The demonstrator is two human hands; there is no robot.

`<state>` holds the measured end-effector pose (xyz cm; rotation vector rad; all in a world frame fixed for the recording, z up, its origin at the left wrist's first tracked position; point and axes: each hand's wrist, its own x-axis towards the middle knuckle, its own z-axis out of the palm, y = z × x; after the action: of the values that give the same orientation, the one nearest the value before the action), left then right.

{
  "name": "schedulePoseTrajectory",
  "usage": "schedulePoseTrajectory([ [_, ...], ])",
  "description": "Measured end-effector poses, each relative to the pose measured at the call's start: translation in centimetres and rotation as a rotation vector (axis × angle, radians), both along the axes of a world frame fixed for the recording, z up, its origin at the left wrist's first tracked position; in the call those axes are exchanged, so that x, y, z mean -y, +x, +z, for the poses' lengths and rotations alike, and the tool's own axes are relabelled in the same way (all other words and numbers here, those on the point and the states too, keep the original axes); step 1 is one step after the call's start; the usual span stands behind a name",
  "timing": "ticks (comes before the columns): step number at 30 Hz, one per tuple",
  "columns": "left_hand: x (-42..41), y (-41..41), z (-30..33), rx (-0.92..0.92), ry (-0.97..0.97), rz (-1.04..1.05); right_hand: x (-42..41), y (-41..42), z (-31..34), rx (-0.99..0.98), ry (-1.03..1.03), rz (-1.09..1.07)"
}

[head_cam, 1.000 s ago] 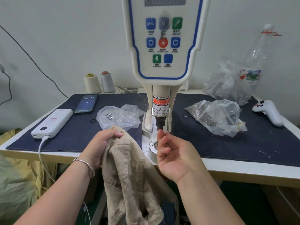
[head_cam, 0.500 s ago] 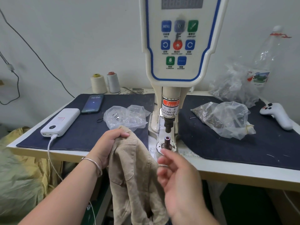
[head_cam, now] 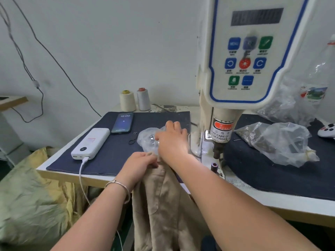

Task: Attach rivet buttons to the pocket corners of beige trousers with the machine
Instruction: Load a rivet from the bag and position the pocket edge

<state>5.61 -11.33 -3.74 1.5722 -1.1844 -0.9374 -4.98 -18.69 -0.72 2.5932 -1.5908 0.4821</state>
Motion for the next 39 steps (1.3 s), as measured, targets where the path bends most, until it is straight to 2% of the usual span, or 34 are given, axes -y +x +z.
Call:
schedulePoseTrajectory([
  [7, 0.0, 0.4, -0.2, 0.0, 0.017, -0.02, 2.3, 2.7, -0.1, -0.231, -0.053, 0.06],
  [12, -0.1, 0.3, 0.1, -0.004, 0.029, -0.034, 3.3, 3.2, -0.1, -0.285, -0.099, -0.004],
  [24, -0.3, 0.3, 0.3, 0.002, 0.023, -0.044, 3.8, 3.5, -0.8, -0.226, -0.031, -0.008],
  [39, -0.1, 0.4, 0.2, 0.022, 0.038, -0.049, 4.0, 3.6, -1.2, -0.196, -0.084, 0.037],
])
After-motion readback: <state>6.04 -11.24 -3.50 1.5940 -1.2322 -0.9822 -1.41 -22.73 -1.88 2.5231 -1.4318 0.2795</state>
